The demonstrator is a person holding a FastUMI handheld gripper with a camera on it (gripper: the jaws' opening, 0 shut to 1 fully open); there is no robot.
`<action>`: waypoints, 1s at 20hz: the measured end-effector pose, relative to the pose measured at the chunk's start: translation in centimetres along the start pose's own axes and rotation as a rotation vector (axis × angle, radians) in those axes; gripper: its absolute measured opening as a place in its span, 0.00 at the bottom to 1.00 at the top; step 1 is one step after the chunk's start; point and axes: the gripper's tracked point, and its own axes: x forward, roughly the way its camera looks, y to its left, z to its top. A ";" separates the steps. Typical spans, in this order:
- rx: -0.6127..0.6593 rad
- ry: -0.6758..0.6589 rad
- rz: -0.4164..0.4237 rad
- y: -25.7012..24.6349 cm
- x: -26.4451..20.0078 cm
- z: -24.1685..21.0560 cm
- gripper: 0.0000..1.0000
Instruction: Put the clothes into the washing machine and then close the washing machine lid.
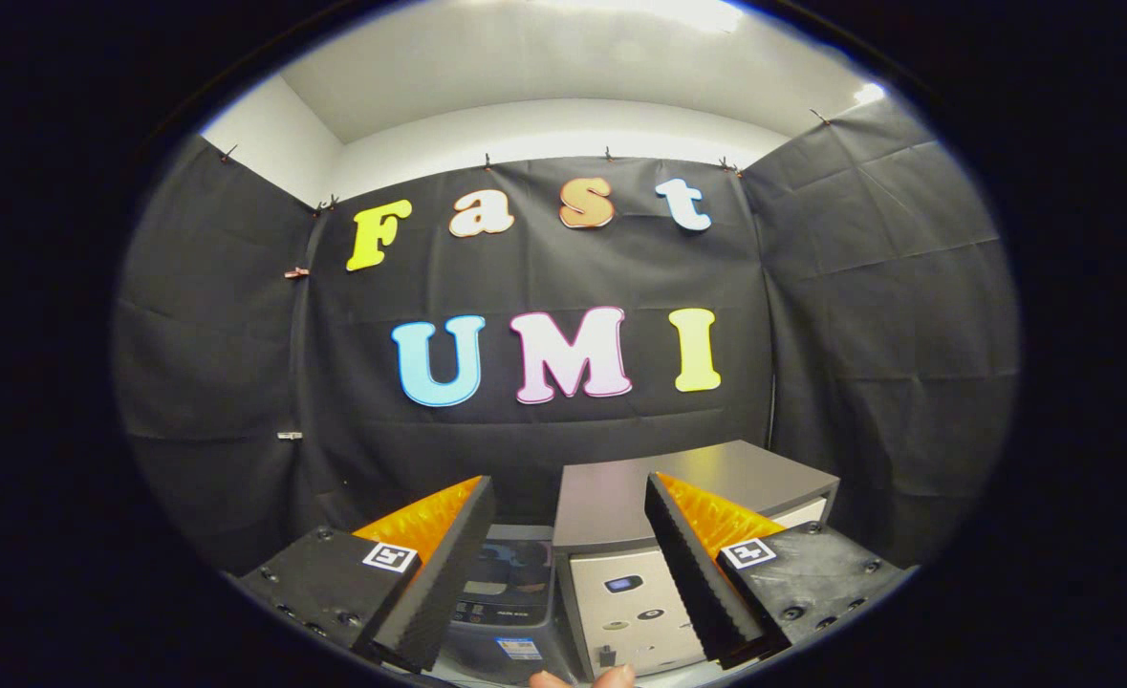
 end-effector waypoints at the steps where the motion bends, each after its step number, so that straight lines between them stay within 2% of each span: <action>1: 0.000 0.011 -0.014 -0.6 0.0 -0.3 1.00; 5: 0.020 0.024 -0.032 -1.7 0.1 -0.4 0.99; 16: -0.047 0.009 0.000 0.2 -0.6 0.3 0.99; 20: -0.033 0.024 0.012 0.5 -0.6 -0.1 0.99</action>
